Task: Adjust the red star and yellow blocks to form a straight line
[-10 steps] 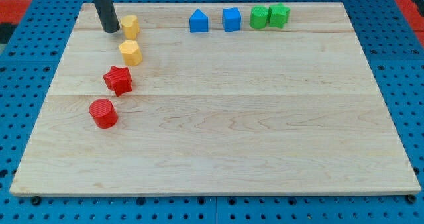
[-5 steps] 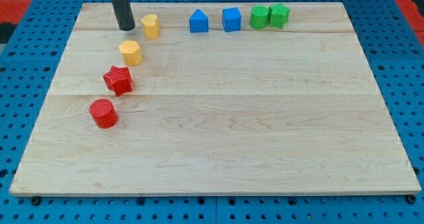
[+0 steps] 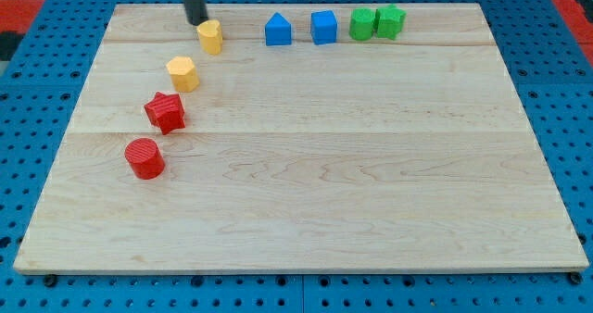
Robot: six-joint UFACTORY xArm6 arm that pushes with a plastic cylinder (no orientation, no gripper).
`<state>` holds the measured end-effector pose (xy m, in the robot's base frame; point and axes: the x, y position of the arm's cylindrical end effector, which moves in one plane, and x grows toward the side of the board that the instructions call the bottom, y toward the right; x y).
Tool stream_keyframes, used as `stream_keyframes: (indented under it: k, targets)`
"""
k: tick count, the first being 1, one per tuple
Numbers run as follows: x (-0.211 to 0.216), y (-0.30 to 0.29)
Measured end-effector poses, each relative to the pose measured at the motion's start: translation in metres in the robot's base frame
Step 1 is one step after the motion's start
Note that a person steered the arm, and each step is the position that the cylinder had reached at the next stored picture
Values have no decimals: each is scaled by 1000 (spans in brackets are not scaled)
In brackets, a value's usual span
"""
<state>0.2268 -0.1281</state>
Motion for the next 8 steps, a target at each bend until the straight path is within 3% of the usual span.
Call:
stream_keyframes:
  k: [1,3,5,8]
  targets:
    - [9,20]
    - [30,-5]
    - [63,26]
    - [56,-26]
